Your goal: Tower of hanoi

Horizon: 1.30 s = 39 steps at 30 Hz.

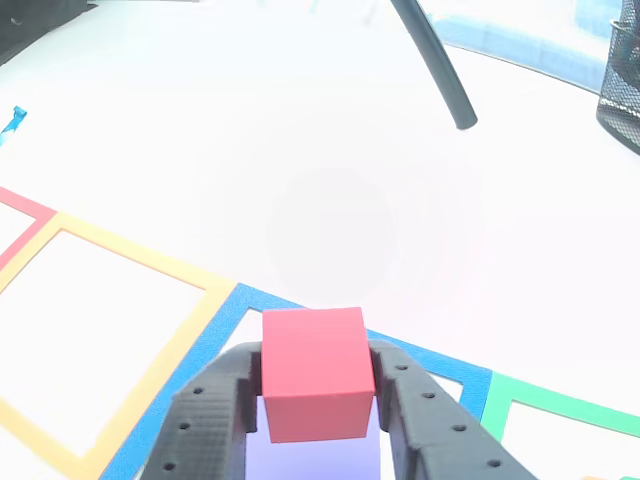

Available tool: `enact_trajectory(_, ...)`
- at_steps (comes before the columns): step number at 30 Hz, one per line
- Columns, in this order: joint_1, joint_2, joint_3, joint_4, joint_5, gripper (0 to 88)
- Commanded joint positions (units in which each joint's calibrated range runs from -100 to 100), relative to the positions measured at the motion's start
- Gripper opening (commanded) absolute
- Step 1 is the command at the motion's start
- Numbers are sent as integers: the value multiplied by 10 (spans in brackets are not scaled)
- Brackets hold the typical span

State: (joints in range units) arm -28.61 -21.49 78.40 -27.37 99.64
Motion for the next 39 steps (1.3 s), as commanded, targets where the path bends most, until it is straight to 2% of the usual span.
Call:
enact_trajectory(1,-7,115,-26,-137,4,12)
enact_trajectory(9,-5,286,-64,-271,4,12)
enact_trajectory(23,-1,365,-88,-312,4,21)
enact_trajectory(39,16,389,-94,-317,4,182)
